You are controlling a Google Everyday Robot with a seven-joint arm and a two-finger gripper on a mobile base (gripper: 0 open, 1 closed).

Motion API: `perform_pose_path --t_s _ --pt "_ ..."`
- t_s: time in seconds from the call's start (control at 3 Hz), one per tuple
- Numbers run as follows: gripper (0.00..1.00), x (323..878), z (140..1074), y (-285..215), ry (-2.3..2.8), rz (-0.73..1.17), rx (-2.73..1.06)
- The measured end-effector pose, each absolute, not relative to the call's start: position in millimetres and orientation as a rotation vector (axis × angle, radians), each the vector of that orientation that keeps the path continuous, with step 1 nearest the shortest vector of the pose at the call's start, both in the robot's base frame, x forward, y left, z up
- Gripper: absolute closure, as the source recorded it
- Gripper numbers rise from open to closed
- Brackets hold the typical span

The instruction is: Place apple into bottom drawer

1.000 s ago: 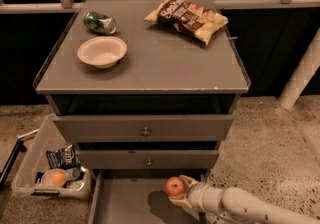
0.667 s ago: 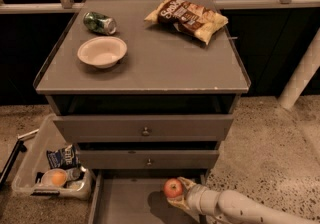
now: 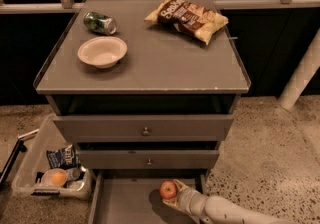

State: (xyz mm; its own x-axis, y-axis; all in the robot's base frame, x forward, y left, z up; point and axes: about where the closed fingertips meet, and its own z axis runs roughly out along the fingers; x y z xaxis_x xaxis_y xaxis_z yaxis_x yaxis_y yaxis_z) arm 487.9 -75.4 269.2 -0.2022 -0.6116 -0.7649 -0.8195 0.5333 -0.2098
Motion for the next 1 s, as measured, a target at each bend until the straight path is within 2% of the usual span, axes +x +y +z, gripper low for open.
perform_pose_path --t_s 0.33,1.0 --pt "1.00 503 241 -71 1.861 0.284 -1.174" --pt "1.00 520 202 -66 1.758 0.377 -1.255"
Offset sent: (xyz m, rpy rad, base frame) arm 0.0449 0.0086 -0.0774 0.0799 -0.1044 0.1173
